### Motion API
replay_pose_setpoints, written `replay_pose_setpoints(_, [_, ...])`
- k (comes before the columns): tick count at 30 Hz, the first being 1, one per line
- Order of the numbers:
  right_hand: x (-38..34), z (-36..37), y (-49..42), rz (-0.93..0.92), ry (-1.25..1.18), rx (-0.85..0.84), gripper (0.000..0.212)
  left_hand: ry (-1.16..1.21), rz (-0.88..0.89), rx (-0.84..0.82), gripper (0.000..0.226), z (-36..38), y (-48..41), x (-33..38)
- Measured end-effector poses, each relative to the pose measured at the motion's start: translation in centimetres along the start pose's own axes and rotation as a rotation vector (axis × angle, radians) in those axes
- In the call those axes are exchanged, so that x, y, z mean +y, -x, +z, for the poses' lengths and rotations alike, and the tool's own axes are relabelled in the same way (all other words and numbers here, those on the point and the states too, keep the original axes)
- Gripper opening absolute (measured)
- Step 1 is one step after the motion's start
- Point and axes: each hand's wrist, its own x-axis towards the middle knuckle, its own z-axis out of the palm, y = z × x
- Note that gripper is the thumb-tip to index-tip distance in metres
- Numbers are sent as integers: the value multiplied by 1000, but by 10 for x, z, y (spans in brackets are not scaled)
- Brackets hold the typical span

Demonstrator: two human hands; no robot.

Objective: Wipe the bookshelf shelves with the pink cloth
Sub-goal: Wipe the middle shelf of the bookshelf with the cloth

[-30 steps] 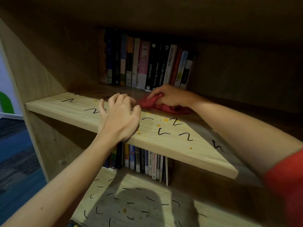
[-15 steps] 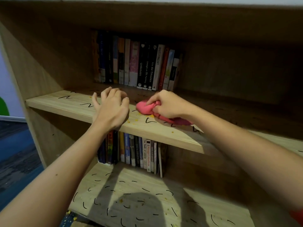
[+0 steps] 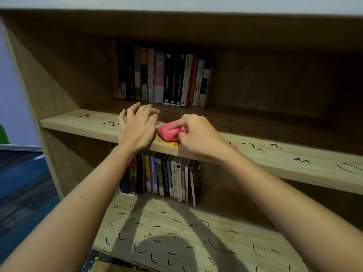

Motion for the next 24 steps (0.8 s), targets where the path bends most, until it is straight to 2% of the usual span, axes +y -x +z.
replay_pose_setpoints(4, [4, -15, 1, 157, -128, 117, 35, 140, -15, 133, 34, -7, 23, -3])
replay_pose_setpoints(7, [10, -15, 2, 237, -57, 169, 33, 97, 25, 235, 32, -8, 44, -10])
replay_pose_setpoints(9, [2, 0, 7, 179, 31, 127, 32, 56, 47, 261, 34, -5, 48, -13])
replay_pose_setpoints(12, [-14, 13, 13, 41, -1, 93, 32, 8, 16, 283, 30, -3, 51, -23])
replay_pose_setpoints(16, [-13, 5, 5, 97, -21, 211, 33, -39, 22, 242, 45, -3, 62, -44])
replay_pose_setpoints(18, [-18, 11, 6, 113, 19, 195, 30, -35, 36, 229, 48, -3, 63, -49])
replay_pose_setpoints(21, [-31, 24, 19, -11, 48, 92, 32, -5, 24, 242, 48, -1, 62, -49])
replay_pose_setpoints(24, [-37, 20, 17, -27, 11, 147, 35, -19, 39, 256, 47, 0, 62, -50])
